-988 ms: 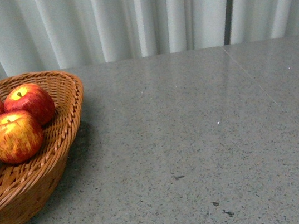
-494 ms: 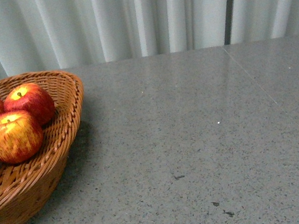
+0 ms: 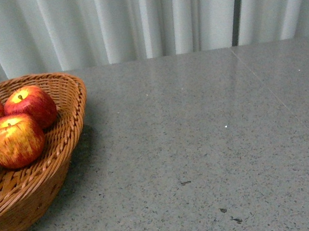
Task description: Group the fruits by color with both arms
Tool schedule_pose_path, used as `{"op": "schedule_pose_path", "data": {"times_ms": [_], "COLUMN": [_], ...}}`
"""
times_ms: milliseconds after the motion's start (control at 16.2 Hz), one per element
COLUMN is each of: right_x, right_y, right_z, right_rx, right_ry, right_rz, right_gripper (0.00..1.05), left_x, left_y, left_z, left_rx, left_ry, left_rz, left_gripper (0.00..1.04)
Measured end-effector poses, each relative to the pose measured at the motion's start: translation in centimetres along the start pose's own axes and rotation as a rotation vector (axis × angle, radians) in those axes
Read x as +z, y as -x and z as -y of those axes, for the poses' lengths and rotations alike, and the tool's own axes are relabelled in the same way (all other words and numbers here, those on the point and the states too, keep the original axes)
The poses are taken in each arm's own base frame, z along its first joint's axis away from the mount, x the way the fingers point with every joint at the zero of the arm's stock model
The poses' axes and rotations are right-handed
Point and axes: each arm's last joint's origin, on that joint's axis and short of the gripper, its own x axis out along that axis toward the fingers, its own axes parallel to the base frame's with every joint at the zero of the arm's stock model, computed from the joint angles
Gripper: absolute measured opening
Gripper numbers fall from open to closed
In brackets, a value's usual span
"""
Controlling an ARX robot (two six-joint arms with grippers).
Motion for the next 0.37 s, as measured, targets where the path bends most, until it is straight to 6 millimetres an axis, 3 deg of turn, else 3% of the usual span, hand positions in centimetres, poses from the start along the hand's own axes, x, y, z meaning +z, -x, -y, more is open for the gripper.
{"op": "schedule_pose_path", "data": {"times_ms": [185,247,309,371], "right_x": [0.0,0.0,0.0,0.0], "right_y": [0.0,0.0,0.0,0.0], "right_z": [0.0,0.0,0.0,0.0], "right_rx": [0.0,0.0,0.0,0.0], "right_ry": [0.0,0.0,-0.001,-0.001], "right_rz": [0.0,0.0,0.0,0.0], "right_gripper": [0.56,0.82,0.99,0.98], "left_x": [0.0,0.0,0.0,0.0], "left_y": [0.0,0.0,0.0,0.0], "left_z": [0.0,0.0,0.0,0.0], "left_rx": [0.0,0.0,0.0,0.0], "left_ry": [0.0,0.0,0.0,0.0], "left_rz": [0.0,0.0,0.0,0.0], "left_gripper": [0.98,0.98,0.98,0.98]}}
